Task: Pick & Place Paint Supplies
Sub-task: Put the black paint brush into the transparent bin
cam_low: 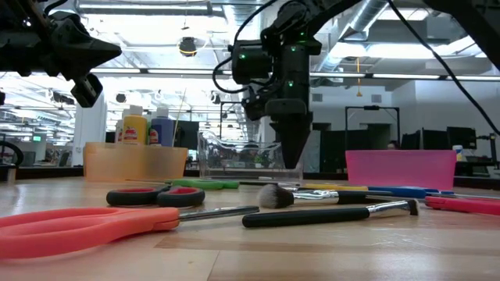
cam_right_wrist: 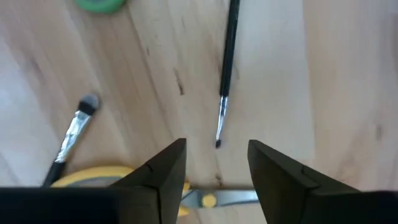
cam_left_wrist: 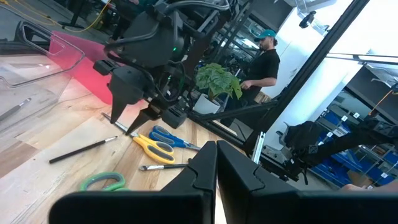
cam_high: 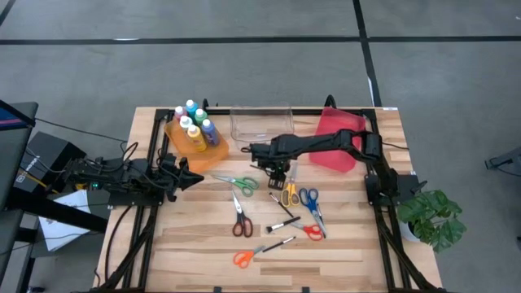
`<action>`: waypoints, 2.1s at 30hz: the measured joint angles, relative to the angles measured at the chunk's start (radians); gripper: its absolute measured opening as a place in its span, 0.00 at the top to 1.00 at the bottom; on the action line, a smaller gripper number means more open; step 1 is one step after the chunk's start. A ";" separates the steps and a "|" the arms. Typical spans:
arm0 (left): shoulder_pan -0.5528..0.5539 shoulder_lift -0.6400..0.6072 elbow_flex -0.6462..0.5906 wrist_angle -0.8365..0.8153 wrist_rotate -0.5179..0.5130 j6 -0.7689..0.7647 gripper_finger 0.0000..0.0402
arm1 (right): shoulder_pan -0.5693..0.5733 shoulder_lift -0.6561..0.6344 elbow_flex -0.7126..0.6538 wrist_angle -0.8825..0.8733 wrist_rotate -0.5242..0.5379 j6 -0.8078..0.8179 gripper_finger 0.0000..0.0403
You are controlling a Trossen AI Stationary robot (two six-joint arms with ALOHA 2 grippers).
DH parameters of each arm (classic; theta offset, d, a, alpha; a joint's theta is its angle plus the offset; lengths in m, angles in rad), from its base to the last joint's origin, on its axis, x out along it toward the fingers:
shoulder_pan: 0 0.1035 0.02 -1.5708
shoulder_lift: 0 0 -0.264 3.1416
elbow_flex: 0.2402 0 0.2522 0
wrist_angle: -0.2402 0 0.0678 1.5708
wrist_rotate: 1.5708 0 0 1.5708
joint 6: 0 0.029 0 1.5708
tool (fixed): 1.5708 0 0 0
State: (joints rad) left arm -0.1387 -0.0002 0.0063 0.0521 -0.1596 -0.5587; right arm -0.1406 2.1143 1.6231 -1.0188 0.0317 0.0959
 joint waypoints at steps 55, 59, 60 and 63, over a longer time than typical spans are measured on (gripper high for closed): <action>0.000 0.000 0.000 0.000 0.000 0.000 0.99 | -0.051 -0.130 -0.113 0.144 -0.094 0.086 1.00; 0.000 0.000 0.000 0.000 0.000 0.000 0.99 | -0.047 -0.220 -0.112 0.141 -0.135 0.114 1.00; 0.000 0.000 0.000 0.000 0.000 0.000 0.99 | -0.047 -0.246 -0.112 0.140 -0.144 0.115 1.00; 0.000 0.000 0.000 0.000 0.000 0.000 0.99 | -0.049 -0.327 -0.112 0.143 -0.146 0.134 1.00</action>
State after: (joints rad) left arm -0.1387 -0.0002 0.0063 0.0525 -0.1593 -0.5589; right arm -0.1900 1.7873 1.5112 -0.8760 -0.1147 0.2304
